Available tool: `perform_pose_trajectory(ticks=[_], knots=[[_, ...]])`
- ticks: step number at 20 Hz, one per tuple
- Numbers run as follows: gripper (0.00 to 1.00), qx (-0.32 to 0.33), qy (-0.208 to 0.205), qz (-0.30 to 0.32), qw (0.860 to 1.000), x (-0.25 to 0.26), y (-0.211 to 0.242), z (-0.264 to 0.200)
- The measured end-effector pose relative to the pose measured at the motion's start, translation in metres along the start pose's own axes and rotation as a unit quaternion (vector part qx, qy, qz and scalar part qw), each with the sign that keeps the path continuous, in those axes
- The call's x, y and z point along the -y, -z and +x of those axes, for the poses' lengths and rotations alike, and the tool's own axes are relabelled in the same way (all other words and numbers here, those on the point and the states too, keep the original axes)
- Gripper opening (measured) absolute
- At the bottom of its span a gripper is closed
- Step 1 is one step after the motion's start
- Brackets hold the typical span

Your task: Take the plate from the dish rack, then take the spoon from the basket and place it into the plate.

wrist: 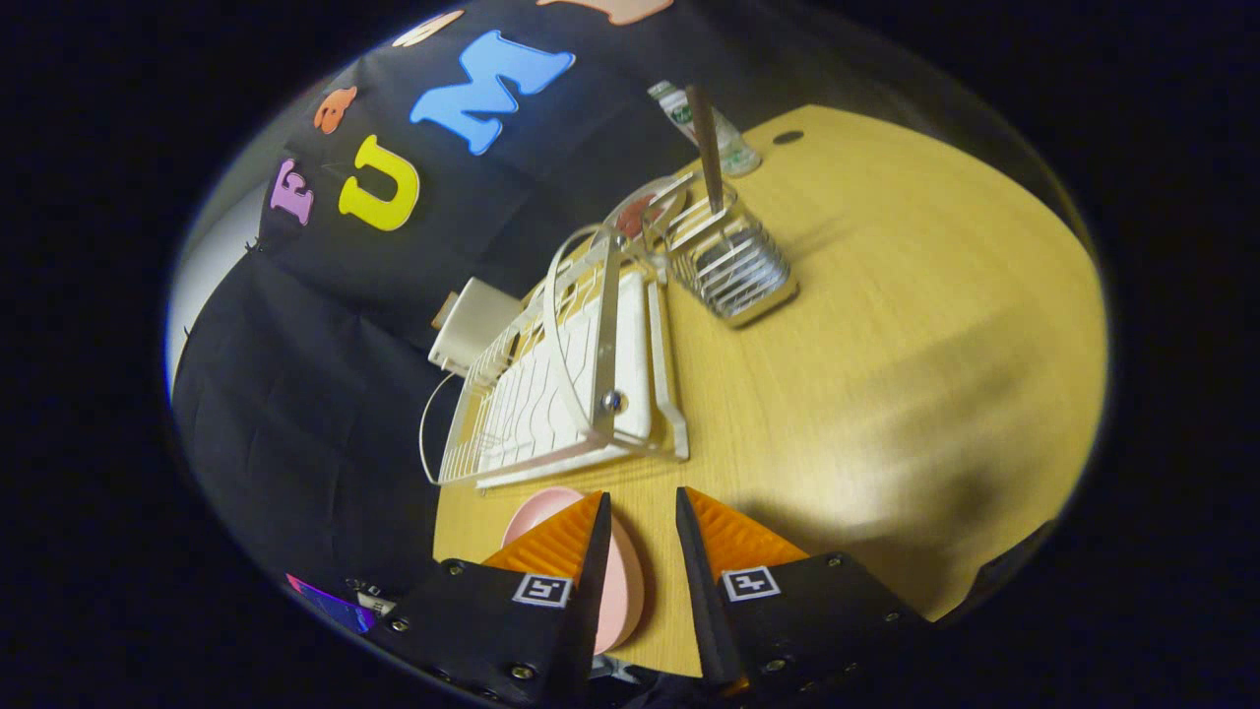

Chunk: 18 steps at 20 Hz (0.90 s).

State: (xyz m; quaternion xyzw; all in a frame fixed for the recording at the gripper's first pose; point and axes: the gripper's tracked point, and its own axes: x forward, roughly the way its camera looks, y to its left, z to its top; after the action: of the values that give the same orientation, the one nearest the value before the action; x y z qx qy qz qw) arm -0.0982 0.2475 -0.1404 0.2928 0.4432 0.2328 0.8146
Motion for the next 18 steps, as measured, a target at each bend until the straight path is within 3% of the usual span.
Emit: perform_pose_trajectory(ticks=[4, 8, 18], knots=[[0.41, 0.100, 0.046, -0.014, 0.994, 0.016, -0.075, -0.008], [0.41, 0.159, 0.080, -0.017, 0.984, 0.024, -0.128, -0.001], [0.41, 0.207, 0.108, 0.020, 0.972, 0.047, -0.195, 0.049]])
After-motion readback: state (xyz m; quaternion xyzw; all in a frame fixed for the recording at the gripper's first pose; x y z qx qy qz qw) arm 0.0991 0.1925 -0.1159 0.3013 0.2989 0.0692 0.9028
